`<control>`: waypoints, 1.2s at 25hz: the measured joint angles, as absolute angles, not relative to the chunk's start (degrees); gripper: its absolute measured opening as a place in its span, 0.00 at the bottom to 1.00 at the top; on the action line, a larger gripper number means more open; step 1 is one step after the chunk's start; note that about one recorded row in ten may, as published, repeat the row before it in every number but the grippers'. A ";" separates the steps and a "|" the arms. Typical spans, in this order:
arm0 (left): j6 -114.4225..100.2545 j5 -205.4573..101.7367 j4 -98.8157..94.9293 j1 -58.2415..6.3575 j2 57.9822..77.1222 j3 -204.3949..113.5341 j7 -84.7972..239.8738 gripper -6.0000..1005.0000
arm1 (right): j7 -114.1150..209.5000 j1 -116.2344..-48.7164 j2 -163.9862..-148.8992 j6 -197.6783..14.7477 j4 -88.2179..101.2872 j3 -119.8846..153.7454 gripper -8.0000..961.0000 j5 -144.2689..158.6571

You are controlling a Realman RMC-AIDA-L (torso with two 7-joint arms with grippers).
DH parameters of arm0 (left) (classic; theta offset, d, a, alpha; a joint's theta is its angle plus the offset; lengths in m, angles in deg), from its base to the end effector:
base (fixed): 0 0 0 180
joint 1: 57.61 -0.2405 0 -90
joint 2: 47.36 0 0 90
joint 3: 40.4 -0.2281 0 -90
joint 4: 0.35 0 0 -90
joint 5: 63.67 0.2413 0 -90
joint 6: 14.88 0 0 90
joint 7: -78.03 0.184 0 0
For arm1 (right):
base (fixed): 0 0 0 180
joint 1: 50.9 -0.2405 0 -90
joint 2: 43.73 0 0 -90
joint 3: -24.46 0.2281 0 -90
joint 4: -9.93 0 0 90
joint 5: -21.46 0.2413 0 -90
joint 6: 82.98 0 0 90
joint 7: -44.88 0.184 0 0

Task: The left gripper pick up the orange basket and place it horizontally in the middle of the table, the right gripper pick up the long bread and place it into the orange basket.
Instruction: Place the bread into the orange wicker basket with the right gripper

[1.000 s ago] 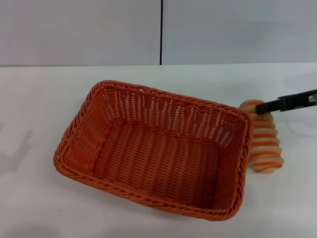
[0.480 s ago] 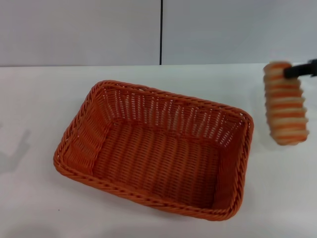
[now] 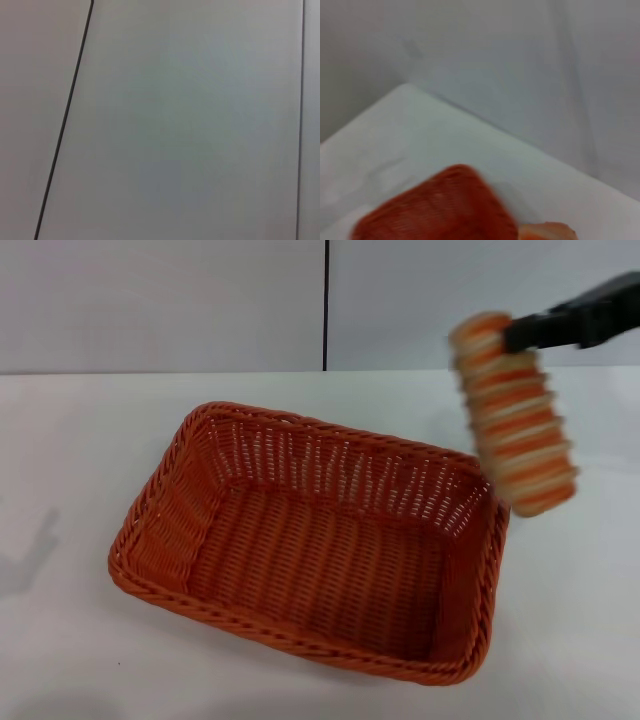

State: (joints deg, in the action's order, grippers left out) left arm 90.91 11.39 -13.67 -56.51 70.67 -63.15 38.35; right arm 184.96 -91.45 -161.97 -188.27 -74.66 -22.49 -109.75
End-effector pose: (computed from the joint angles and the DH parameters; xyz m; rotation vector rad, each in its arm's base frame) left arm -0.3598 0.1989 0.0644 -1.6289 -0.4847 -1.0644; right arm 0.1069 0.3854 0.0917 -2.6780 0.9587 0.1985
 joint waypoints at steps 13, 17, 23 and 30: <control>93.87 11.39 -13.08 -58.64 70.75 -63.16 38.69 0.77 | 179.07 -95.45 -162.55 -174.84 -55.60 -44.95 0.11 -99.36; 94.00 11.39 -13.01 -58.81 70.76 -63.15 38.71 0.77 | 171.65 -95.45 -162.62 -172.86 -51.30 -45.09 0.10 -95.51; 94.06 11.50 -13.01 -58.69 70.77 -63.20 38.24 0.77 | 161.51 -91.29 -162.56 -171.49 -50.35 -42.70 0.27 -83.77; 94.77 11.37 -11.94 -59.93 70.65 -62.35 38.73 0.77 | 155.75 -87.04 -162.63 -171.42 -53.22 -38.74 0.53 -78.97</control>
